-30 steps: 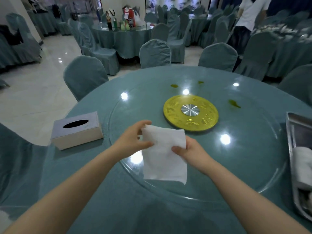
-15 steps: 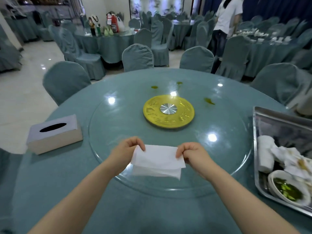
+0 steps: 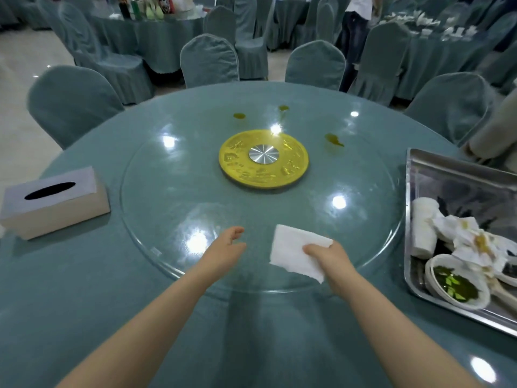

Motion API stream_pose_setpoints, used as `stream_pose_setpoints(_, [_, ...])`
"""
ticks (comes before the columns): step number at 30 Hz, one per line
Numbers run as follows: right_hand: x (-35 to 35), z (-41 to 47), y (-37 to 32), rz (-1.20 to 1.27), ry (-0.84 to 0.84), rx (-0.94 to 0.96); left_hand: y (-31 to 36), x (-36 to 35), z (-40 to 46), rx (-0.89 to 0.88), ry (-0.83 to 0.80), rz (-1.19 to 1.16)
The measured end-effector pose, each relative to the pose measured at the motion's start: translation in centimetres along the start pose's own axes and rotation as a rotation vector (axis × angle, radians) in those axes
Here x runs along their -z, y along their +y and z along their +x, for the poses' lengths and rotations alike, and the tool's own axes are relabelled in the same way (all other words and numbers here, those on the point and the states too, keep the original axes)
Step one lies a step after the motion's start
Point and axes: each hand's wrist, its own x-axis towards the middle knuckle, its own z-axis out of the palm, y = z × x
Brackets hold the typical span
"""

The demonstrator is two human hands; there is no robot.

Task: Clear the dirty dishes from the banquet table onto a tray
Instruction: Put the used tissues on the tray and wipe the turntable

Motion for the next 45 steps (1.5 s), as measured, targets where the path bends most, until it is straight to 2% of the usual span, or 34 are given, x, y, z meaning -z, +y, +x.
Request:
stream_pose_setpoints(4, [3.0,1.9,2.6,-0.285,0.284,0.077,-3.5,-3.6,1.1,0.192,-0.101,0.502])
stream_pose_setpoints(6, [4.1,2.5,3.4,-0.337,0.402,0.132,-4.3,-4.9,1.1,0.185,-0.087,0.583])
stream_pose_setpoints(8, [5.0,3.7,4.0,-0.421,0.444,0.227,-5.2,-5.3,1.3,0.156,-0.059,0.659])
stream_pose_setpoints(10, [5.8,4.9,4.4,-0.628,0.391,0.314,-6.1,-4.8,1.5,0.119,-0.054,0.754])
stream_pose_setpoints(11, [6.1,5.5,4.6,-0.816,0.340,0.339,-6.6,-4.4,1.5,0.109,-0.064,0.791])
stream_pose_setpoints(13, [6.2,6.5,5.2,-1.284,0.192,0.427,-7.4,-3.3,1.8,0.098,-0.080,0.855])
stream_pose_setpoints(14, [6.1,6.8,5.7,-1.452,0.093,0.462,-7.8,-2.7,1.9,0.096,-0.085,0.882])
stream_pose_setpoints(15, [5.8,6.9,6.2,-1.518,0.000,0.459,-8.2,-2.0,2.2,0.094,-0.087,0.898])
stream_pose_setpoints(18, [3.8,6.3,7.6,-1.434,-0.146,0.362,-9.2,0.5,2.9,0.077,-0.068,0.931])
stream_pose_setpoints(22, [-0.6,4.9,8.0,-1.397,-0.170,0.440,-9.3,4.0,4.5,0.124,0.023,0.942])
stream_pose_setpoints(25, [-3.8,3.8,7.4,-1.374,-0.230,0.510,-7.9,5.8,5.8,0.185,0.077,0.863])
stream_pose_setpoints(31, [-7.0,3.6,4.3,-1.270,-0.478,0.640,-6.6,4.4,3.9,-0.003,0.026,0.775])
stream_pose_setpoints(36, [-3.5,5.3,2.6,-1.195,-0.207,0.621,-6.2,2.0,2.6,-0.122,-0.073,0.799])
stream_pose_setpoints(39, [-1.2,6.4,2.5,-1.233,-0.069,0.551,-5.4,1.3,2.7,-0.128,-0.019,0.793])
stream_pose_setpoints(45, [1.2,8.0,2.6,-1.494,0.025,0.442,-4.0,1.0,4.0,-0.138,-0.020,0.834])
